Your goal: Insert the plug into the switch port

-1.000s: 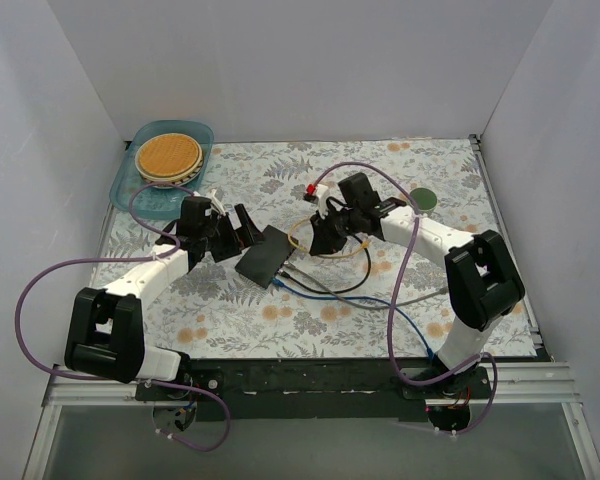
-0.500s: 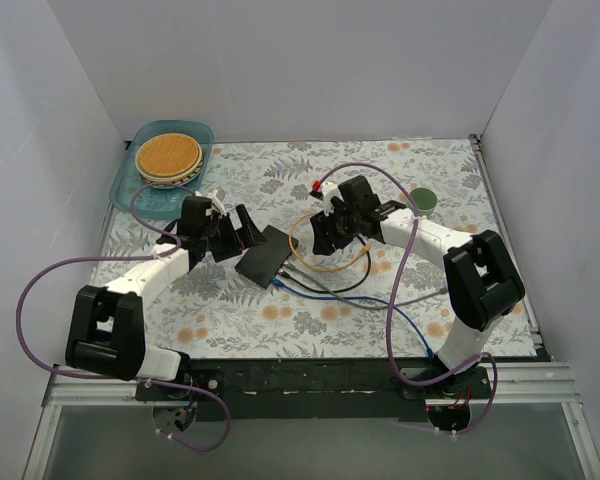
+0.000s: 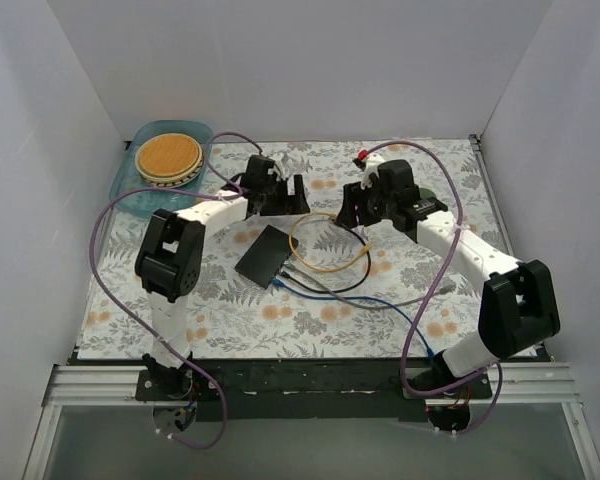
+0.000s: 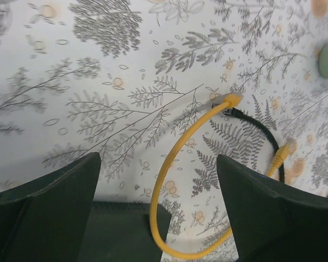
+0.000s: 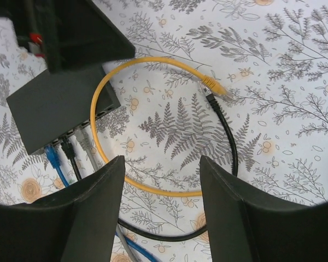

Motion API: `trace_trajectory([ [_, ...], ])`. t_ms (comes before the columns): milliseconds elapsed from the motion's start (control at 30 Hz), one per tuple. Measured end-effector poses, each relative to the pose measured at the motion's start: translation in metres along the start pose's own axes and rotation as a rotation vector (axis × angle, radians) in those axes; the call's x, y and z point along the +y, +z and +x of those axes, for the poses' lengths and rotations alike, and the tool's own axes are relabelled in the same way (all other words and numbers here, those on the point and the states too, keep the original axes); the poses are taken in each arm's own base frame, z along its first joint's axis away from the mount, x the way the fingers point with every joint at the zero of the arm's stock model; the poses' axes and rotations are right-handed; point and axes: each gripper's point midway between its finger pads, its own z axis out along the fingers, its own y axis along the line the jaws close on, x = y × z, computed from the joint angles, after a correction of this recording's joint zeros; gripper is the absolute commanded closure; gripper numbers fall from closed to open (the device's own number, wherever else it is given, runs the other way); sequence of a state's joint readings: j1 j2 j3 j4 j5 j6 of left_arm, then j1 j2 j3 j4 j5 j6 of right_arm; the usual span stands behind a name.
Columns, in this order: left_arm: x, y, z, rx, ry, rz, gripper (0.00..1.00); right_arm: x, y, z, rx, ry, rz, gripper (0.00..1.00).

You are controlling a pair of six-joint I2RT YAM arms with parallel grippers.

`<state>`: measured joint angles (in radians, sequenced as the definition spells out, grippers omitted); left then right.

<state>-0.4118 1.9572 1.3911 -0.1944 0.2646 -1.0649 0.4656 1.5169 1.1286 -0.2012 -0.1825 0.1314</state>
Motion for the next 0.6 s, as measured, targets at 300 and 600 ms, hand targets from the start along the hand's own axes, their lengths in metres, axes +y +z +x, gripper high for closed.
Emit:
trace_trajectory([
  [300, -0.001, 0.04, 0.037, 0.094, 0.103, 0.033, 0.84, -0.029, -0.013, 0.011, -0.005, 0.157, 0.007, 0.36],
  [600, -0.014, 0.036, 0.044, 0.085, 0.054, 0.095, 1.0, -0.01, -0.009, 0.018, -0.013, 0.241, -0.112, 0.32],
])
